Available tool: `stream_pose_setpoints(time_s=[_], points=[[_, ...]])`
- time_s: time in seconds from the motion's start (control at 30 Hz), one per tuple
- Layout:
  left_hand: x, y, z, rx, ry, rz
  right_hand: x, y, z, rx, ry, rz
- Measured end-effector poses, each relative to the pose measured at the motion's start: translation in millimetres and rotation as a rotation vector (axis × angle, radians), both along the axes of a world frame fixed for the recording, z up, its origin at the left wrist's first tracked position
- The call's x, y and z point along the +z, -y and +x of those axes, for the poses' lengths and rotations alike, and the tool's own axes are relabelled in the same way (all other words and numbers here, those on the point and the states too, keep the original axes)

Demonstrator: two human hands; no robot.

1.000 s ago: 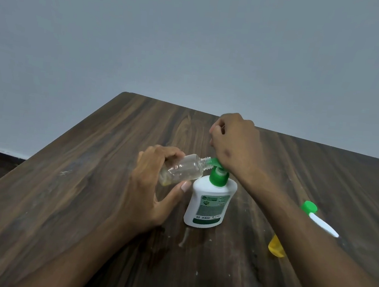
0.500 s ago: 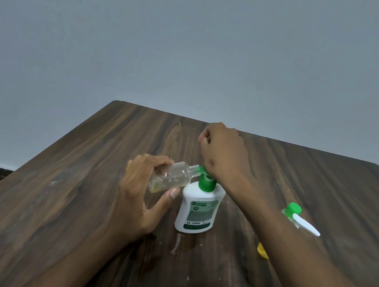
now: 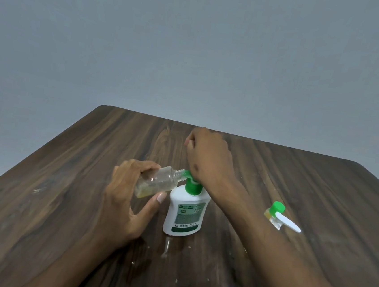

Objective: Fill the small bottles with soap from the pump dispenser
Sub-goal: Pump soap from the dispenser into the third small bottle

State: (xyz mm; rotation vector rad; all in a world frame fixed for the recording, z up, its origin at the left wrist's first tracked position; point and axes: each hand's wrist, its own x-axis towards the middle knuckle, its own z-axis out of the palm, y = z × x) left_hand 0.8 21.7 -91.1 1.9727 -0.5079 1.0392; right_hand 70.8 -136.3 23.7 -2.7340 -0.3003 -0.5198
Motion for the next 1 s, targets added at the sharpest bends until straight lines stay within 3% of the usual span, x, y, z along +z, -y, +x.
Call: stream_pose_setpoints(time_s=[1.0], points=[[1.3,1.1,-1.4,0.007,-0.023,0.014,0.5,0.0,-0.3,0.024,0.024,-0.025]])
